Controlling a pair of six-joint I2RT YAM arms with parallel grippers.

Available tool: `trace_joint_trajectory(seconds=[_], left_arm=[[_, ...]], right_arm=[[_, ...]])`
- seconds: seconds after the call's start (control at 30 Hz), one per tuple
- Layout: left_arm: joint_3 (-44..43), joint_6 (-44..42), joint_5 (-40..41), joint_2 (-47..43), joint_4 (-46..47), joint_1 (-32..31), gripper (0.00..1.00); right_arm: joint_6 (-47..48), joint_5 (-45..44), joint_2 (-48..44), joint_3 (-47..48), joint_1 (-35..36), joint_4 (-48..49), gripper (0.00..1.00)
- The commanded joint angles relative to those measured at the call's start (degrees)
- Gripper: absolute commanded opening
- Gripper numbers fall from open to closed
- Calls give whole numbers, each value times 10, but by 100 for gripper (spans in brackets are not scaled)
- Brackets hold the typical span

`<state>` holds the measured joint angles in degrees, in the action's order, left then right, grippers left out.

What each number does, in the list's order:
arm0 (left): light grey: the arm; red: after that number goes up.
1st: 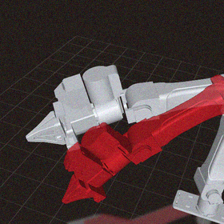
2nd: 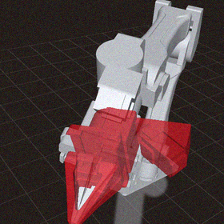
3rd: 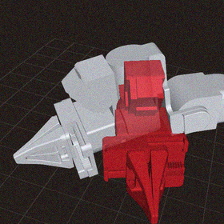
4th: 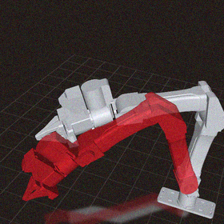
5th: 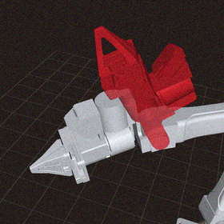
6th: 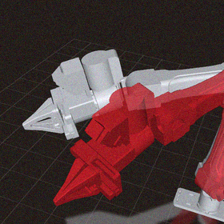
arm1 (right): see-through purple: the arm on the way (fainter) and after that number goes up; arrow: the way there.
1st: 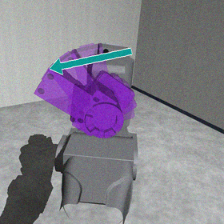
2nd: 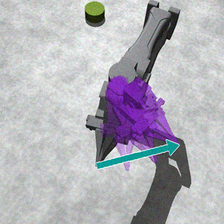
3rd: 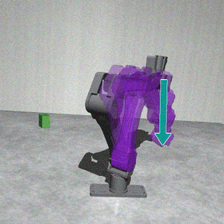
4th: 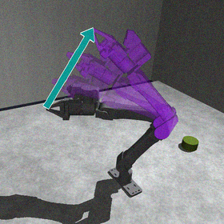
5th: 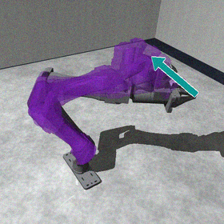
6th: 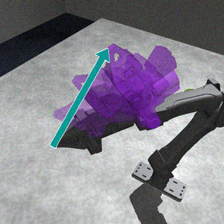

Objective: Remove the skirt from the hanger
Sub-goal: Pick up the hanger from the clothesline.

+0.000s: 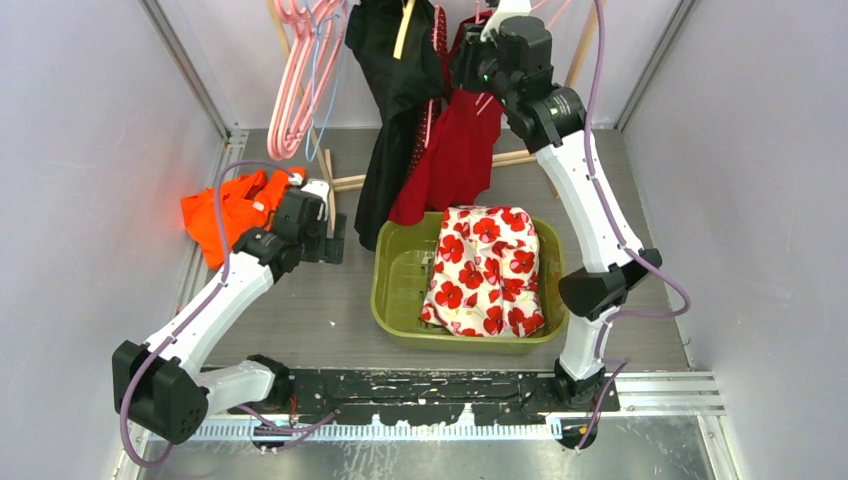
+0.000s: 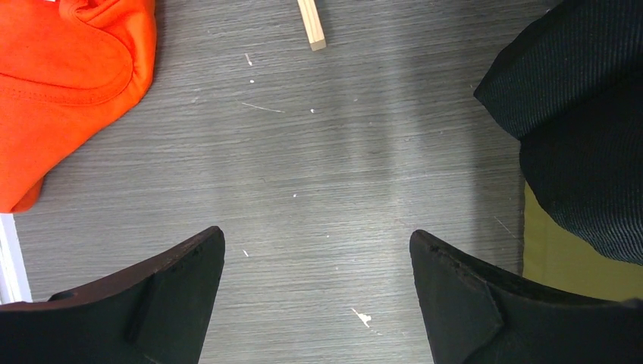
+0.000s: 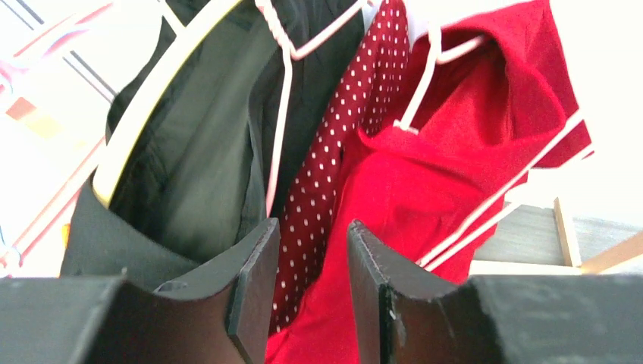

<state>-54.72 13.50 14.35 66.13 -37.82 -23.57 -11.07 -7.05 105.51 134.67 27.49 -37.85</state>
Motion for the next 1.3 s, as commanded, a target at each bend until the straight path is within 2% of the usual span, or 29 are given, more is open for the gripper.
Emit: trace_joint_trajectory(seconds=[0.0,0.17,0.47,0.8,0.9,1.27], left_arm=[[-27,6,0,-1,20,-2,91],[-27,1,-2,-1,18,-2,91],[-17,-12,3,-7,8,-2,91],[0,-22,2,-16,7,-2,92],[1,-28,0,-12,10,-2,92],[0,-29,-9,4,21,-2,92]], right_arm=[[11,-38,23,72,9,56,44],[25,-74,32,59,13,115,47],[24,-116,63,58,25,137,47],[79,-290,36,-39,41,191,47],[95,-324,46,-31,44,191,48],[129,-267,45,37,78,166,48]])
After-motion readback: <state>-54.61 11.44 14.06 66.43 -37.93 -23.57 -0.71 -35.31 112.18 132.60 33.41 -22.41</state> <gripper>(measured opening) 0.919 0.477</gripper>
